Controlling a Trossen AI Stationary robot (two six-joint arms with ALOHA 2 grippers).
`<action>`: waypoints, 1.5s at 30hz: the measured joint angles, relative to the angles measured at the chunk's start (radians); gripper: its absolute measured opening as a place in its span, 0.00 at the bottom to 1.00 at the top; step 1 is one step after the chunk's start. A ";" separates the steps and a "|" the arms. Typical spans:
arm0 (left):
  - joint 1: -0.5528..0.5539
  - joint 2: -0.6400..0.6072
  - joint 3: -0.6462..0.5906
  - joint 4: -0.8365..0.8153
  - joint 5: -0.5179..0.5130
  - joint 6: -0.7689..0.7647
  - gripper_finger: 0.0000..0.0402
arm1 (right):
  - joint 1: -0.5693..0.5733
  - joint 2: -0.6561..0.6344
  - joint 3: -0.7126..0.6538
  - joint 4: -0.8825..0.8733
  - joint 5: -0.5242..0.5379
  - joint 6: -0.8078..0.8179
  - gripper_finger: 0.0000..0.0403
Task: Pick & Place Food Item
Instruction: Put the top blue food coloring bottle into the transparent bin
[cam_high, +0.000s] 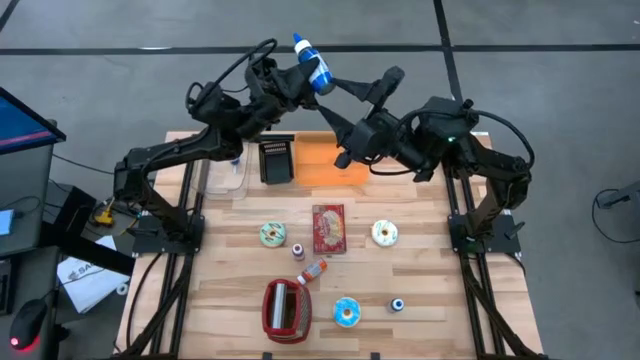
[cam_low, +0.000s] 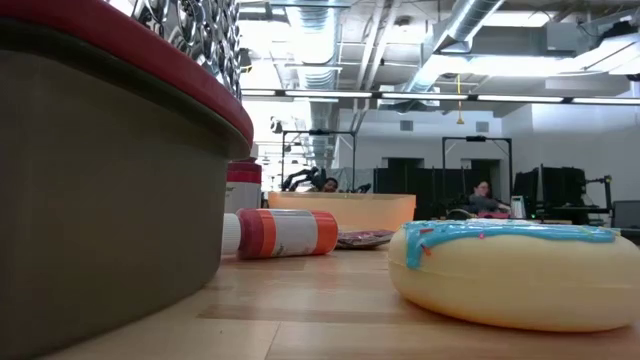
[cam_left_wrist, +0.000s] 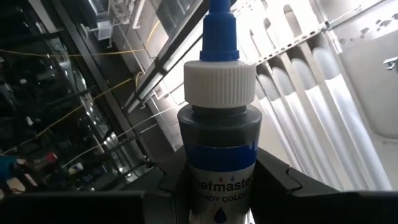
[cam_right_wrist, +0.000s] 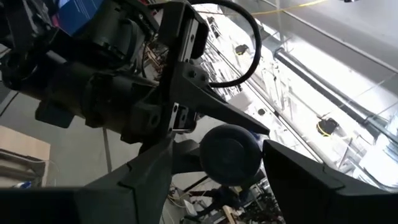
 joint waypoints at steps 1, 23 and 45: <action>0.000 0.000 0.000 0.000 0.004 -0.002 0.28 | 0.000 0.000 0.000 -0.001 -0.003 -0.003 0.59; -0.029 0.000 0.000 0.004 0.010 -0.052 0.28 | -0.038 0.002 0.000 0.011 -0.001 -0.187 0.57; -0.027 0.000 0.000 -0.011 -0.026 -0.090 0.28 | -0.013 0.000 0.000 0.020 -0.057 -0.269 0.49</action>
